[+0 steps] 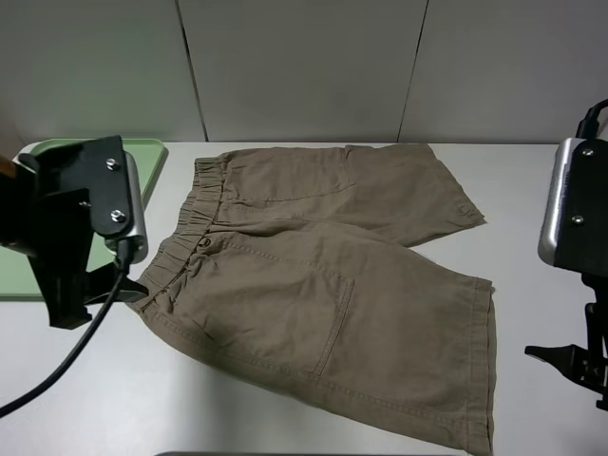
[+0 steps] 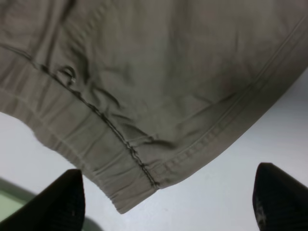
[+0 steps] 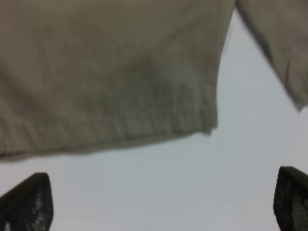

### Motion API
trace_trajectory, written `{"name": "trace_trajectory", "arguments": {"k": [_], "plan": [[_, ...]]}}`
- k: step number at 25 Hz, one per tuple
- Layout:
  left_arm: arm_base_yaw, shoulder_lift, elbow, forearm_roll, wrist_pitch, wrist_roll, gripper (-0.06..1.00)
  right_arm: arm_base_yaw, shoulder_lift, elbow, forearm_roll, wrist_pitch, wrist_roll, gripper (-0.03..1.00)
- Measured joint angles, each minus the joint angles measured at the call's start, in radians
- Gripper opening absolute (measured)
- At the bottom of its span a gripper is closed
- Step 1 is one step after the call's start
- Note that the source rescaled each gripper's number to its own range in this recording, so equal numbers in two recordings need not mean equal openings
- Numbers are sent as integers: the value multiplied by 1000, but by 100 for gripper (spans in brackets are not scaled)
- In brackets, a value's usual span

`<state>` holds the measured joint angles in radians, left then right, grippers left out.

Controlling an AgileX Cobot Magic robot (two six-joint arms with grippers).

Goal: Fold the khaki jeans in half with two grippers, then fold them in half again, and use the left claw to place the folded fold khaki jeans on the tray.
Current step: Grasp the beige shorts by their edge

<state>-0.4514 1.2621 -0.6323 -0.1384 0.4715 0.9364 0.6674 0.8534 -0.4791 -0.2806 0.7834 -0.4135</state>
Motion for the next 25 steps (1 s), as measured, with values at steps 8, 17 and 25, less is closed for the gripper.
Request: {"name": "trace_trajectory", "arguments": {"k": [8,17,25], "plan": [[0,199,-1,64,-109,-3,82,0,96,46,-3,-174,0,100],[0,291,-1,67,-288,-23,91,0,329,46,-42,-309,0,100],[0,341,-1,175,-351,-21,91,0,542,46,-97,-381,0,100]]}}
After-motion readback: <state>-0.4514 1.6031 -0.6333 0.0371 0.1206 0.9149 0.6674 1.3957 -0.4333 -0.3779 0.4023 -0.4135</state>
